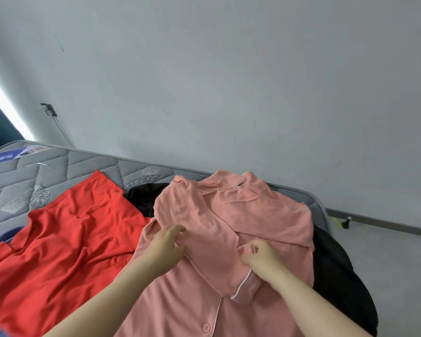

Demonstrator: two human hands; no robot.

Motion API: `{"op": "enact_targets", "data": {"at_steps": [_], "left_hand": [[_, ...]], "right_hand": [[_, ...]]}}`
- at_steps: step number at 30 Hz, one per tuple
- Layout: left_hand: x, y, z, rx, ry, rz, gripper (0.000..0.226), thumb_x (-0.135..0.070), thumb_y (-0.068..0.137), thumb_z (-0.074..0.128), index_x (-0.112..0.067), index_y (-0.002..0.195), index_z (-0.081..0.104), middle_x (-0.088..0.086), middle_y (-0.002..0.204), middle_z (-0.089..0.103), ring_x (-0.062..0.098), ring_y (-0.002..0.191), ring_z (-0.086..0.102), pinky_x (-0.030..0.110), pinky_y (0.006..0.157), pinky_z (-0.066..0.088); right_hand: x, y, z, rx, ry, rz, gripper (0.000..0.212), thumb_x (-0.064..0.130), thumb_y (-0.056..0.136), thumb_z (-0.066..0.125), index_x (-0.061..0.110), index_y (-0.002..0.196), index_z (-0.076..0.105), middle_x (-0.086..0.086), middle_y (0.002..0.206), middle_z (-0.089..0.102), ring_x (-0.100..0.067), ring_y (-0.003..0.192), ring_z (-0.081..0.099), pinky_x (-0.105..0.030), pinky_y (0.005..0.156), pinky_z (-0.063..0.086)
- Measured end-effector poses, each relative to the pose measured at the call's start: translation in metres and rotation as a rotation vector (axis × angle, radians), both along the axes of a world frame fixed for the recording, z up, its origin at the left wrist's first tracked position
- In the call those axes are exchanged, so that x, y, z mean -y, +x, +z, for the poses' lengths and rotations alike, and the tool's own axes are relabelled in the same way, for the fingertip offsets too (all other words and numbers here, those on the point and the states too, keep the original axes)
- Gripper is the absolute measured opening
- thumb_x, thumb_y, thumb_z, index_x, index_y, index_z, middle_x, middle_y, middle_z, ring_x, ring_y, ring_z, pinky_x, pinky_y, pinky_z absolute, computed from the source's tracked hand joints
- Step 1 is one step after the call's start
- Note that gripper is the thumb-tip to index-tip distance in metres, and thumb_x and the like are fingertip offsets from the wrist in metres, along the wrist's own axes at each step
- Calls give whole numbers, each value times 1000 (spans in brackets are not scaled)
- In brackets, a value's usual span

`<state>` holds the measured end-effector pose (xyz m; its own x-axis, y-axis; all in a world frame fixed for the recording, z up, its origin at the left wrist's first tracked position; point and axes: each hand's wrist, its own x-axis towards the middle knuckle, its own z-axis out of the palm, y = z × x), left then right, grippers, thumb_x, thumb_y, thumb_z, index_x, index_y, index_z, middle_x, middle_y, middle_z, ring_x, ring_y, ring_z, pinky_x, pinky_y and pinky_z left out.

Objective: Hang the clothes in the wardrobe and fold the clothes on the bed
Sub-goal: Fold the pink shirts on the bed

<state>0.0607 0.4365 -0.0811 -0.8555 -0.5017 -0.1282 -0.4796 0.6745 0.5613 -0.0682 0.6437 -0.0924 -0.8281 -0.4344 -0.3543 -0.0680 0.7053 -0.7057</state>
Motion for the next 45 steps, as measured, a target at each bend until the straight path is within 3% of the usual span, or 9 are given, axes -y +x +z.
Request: {"op": "enact_targets", "data": {"at_steps": [3,7,11,18,21,26,30,36,45], "left_hand": [[4,-3,-4,-34,-144,43,52,-20,87,61,-14,137,47,0,141,43,20,130,41,21,108,14],[5,-11,-9,30,-187,51,59,-27,90,58,-16,144,37,1,148,36,17,138,28,23,109,17],[9,-15,-18,64,-290,131,58,-24,84,61,-13,139,45,8,136,45,25,128,40,28,106,26],[40,-21,-26,75,-288,369,56,-22,80,63,-15,132,44,11,131,41,36,117,40,41,96,37],[53,-31,-30,160,-248,352,56,-29,86,59,-16,136,37,13,127,48,39,117,44,41,96,39],[63,-53,-31,67,-241,404,47,-34,90,56,-8,127,44,18,118,51,42,111,48,44,91,39],[77,-76,-25,-16,-230,439,32,-31,97,47,-7,117,54,19,116,57,41,107,55,42,83,43],[92,-92,-26,15,-310,419,11,-20,86,55,-10,90,58,13,99,67,34,94,61,34,65,38],[103,-61,-39,-104,-240,442,15,3,83,47,-4,97,49,25,96,61,42,87,57,38,65,36]], "right_hand": [[-6,-35,31,-193,-97,-48,14,9,73,69,21,71,61,12,60,50,-16,65,52,-24,56,36],[-25,-90,58,-438,-119,-291,15,10,76,68,8,91,68,-2,77,61,-30,82,60,-29,66,37],[-31,-107,30,-274,189,-252,59,20,81,69,0,132,45,-23,129,50,-37,118,51,-36,91,43],[-15,-98,-10,-207,117,-225,96,30,84,69,3,150,5,-21,133,51,-31,115,56,-29,87,42],[-17,-113,-7,-193,-52,-388,69,11,83,62,0,141,26,-23,123,56,-34,99,61,-34,82,47],[-19,-119,6,-210,-186,-323,34,19,86,58,17,120,59,-5,116,59,-8,65,60,-12,43,41],[-23,-114,9,-200,-142,-221,25,24,86,60,19,111,61,9,100,57,-17,54,65,-25,50,51],[-32,-117,2,-212,-112,-240,36,12,90,54,14,126,53,-6,113,60,-13,75,58,-19,61,39],[-42,-117,-4,-337,87,-265,42,3,93,39,13,133,47,-23,98,65,-37,89,62,-41,77,50]]}}
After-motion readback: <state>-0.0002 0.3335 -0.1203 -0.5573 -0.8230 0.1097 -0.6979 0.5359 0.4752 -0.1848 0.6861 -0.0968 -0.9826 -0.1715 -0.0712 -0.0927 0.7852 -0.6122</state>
